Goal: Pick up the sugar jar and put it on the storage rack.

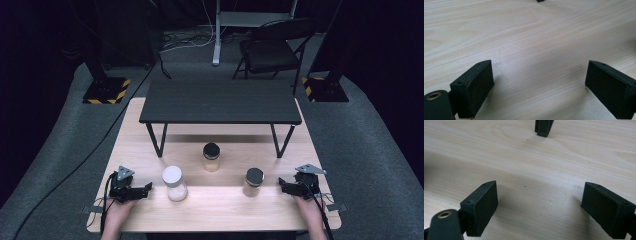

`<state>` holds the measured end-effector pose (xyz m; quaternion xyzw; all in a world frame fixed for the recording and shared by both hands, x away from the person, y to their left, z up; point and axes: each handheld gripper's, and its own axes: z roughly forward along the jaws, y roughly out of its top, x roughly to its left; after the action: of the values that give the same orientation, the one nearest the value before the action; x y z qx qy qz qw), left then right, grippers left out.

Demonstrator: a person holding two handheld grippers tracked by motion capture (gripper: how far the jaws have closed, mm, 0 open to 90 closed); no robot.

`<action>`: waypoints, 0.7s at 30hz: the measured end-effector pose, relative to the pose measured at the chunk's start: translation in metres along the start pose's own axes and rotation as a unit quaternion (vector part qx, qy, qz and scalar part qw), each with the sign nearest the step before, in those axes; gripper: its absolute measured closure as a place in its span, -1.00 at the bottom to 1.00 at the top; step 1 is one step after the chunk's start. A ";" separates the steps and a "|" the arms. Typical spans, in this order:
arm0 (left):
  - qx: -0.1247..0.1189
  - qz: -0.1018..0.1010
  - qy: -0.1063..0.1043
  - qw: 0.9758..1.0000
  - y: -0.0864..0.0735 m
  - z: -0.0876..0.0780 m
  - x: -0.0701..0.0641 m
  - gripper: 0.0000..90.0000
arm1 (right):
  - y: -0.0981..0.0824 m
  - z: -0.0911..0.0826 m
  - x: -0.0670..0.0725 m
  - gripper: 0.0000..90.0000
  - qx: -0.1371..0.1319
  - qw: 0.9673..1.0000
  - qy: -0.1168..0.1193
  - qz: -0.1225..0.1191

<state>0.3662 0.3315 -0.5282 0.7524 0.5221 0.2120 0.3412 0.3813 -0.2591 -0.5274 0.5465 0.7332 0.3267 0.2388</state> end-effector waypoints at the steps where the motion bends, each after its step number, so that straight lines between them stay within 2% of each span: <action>1: -0.003 0.000 0.001 1.000 0.000 -0.001 0.000 -0.83 | 0.000 0.000 0.000 -0.72 0.000 1.000 0.000 0.000; 13: -0.040 -0.010 -0.006 0.999 0.004 -0.020 0.004 -0.80 | 0.000 0.000 0.000 -0.73 0.000 1.000 0.000 0.000; 21: -0.053 0.002 -0.014 0.999 0.010 -0.030 -0.002 -0.80 | 0.000 0.000 0.000 -0.73 0.001 1.000 0.000 0.000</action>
<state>0.3513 0.3359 -0.4999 0.7373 0.5037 0.2299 0.3871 0.3813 -0.2588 -0.5275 0.5467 0.7333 0.3264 0.2383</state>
